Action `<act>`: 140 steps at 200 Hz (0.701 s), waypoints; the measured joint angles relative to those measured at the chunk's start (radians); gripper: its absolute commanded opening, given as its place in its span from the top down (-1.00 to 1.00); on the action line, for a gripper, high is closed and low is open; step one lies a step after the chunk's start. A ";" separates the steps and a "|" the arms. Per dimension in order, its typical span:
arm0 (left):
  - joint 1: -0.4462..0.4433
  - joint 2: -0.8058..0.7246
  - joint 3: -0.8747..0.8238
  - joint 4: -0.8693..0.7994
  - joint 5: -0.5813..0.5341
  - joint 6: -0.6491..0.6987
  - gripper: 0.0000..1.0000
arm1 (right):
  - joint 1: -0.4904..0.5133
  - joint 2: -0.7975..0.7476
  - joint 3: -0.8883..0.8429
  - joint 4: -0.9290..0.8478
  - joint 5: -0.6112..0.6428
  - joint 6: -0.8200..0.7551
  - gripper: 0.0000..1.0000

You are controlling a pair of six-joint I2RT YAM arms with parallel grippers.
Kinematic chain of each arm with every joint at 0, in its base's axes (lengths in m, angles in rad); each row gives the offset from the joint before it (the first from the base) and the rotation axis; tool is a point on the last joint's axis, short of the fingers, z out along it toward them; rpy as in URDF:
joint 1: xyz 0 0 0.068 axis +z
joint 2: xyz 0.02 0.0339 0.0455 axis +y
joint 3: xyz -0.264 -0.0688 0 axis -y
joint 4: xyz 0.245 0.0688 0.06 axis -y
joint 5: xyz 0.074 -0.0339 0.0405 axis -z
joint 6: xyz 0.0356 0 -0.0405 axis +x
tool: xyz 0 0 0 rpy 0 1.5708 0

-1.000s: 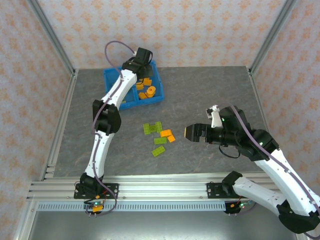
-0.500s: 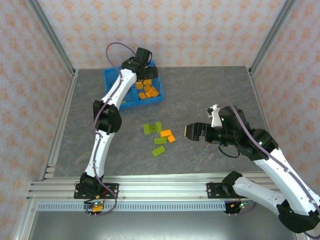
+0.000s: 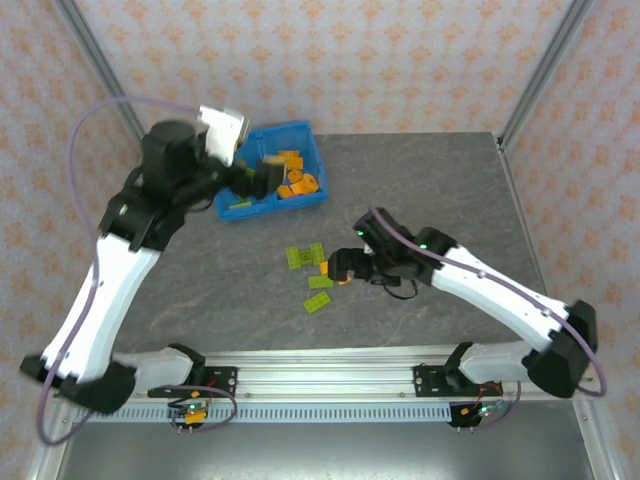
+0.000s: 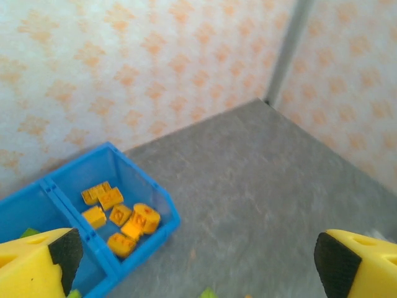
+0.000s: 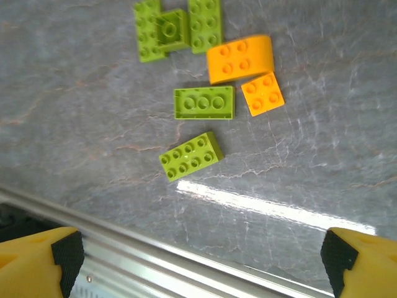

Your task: Sort the legos into containers by color

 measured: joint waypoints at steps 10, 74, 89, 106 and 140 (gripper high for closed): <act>-0.003 -0.082 -0.091 -0.027 0.059 0.114 -0.99 | 0.020 0.045 -0.012 0.037 0.009 0.050 -0.99; -0.053 -0.451 -0.653 -0.293 0.291 0.646 -0.99 | 0.119 0.240 -0.038 0.137 0.014 0.306 -0.99; -0.053 -0.486 -0.679 -0.313 0.317 0.684 -0.99 | 0.138 0.310 0.003 0.117 0.020 0.344 -0.99; -0.053 -0.497 -0.694 -0.314 0.340 0.711 -0.99 | 0.163 0.382 0.040 0.106 0.025 0.377 -0.98; -0.053 -0.445 -0.707 -0.317 0.368 0.731 -0.99 | 0.200 0.485 0.105 0.089 0.034 0.409 -0.99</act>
